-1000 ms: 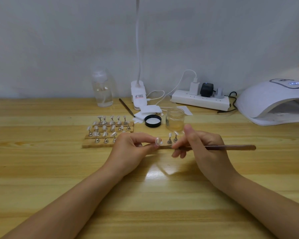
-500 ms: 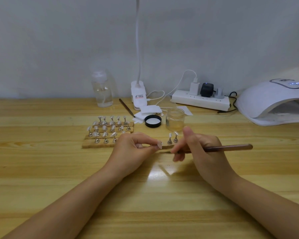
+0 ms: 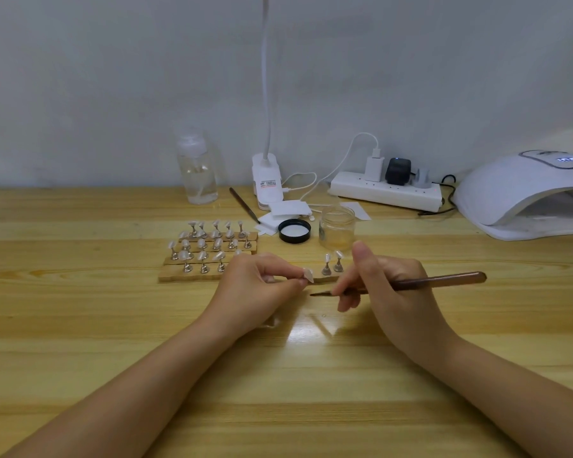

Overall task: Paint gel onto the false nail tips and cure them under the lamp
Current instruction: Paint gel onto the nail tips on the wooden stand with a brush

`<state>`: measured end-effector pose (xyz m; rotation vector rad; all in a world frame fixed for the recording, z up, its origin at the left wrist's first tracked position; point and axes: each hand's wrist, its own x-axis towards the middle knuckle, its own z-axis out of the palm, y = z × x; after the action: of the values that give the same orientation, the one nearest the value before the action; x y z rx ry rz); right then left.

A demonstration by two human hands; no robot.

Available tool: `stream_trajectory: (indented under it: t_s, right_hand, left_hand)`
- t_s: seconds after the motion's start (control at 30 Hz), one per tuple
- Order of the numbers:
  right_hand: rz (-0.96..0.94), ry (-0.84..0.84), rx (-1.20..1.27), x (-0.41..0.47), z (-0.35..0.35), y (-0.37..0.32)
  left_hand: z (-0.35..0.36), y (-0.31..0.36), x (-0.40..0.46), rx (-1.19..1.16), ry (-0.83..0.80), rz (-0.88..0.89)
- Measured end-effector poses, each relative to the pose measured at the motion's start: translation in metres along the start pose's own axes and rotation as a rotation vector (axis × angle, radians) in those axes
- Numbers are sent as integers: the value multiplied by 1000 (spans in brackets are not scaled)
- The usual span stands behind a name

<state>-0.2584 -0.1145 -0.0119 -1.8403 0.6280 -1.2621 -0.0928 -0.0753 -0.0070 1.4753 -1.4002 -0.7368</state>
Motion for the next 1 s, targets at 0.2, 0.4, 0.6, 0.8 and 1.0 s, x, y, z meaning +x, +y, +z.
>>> stream_trajectory:
  t_s: [0.2,0.4,0.6,0.8,1.0]
  right_hand:
    - [-16,0,-25,1,0,0]
    - [-17,11,-40,1,0,0]
    - [-8,44,-17,0,0,-1]
    - [0,58,21,-1,0,-3]
    - [32,52,40,0,0,-3]
  left_hand:
    - [-1,0,1,25,-12,26]
    - [0,1,0,10,-5,28]
    - [0,-1,1,20,-4,56]
    - [0,-2,1,8,1,69]
    - [-1,-3,1,-9,29,88]
